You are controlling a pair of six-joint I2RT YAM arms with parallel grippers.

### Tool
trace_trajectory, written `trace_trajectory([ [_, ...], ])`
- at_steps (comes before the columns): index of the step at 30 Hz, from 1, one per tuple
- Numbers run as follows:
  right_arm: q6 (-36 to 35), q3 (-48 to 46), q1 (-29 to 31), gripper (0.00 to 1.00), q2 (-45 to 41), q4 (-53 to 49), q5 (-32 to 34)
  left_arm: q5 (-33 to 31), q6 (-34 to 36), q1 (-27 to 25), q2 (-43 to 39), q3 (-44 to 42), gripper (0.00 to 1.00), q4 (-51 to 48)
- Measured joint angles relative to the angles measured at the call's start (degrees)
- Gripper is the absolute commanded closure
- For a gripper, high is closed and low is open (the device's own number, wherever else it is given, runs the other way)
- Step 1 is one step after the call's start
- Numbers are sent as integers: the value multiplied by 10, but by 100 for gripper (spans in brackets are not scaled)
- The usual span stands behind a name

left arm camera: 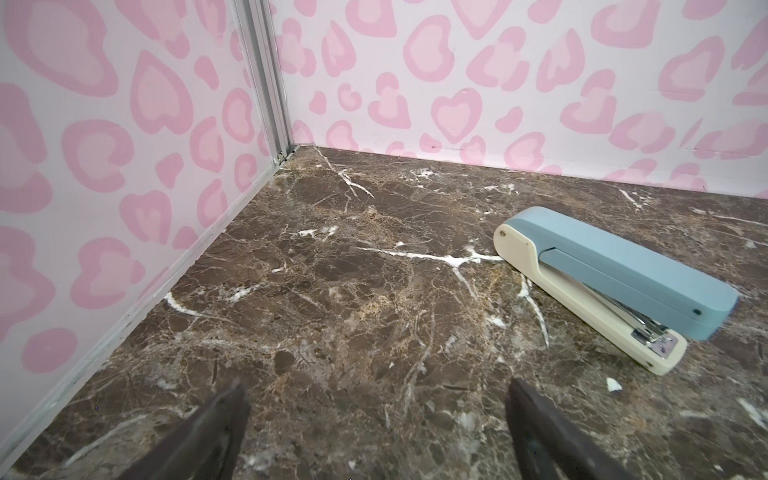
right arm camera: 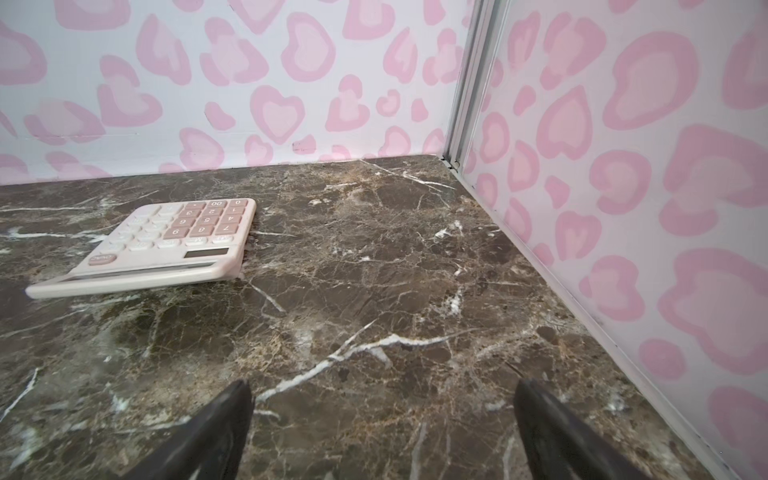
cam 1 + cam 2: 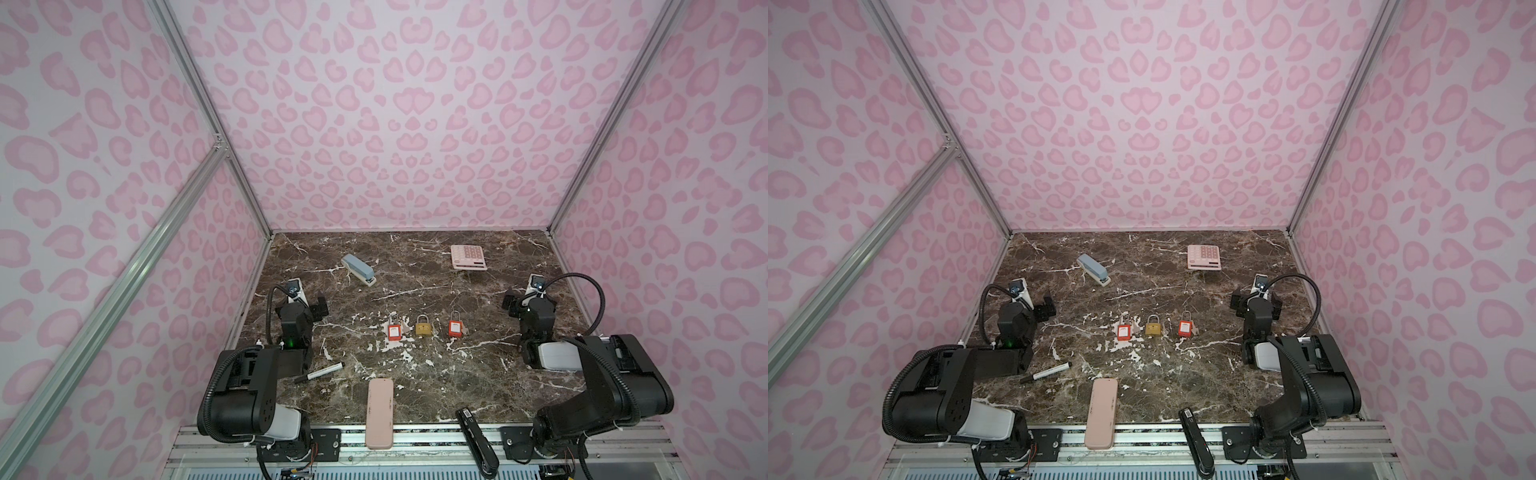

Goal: Lock with the key

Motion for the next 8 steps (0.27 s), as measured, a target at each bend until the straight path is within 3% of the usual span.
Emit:
trace_trajectory([
  [8, -3, 1, 1, 0, -3, -14, 0, 8, 0, 1, 2, 4, 3, -3],
])
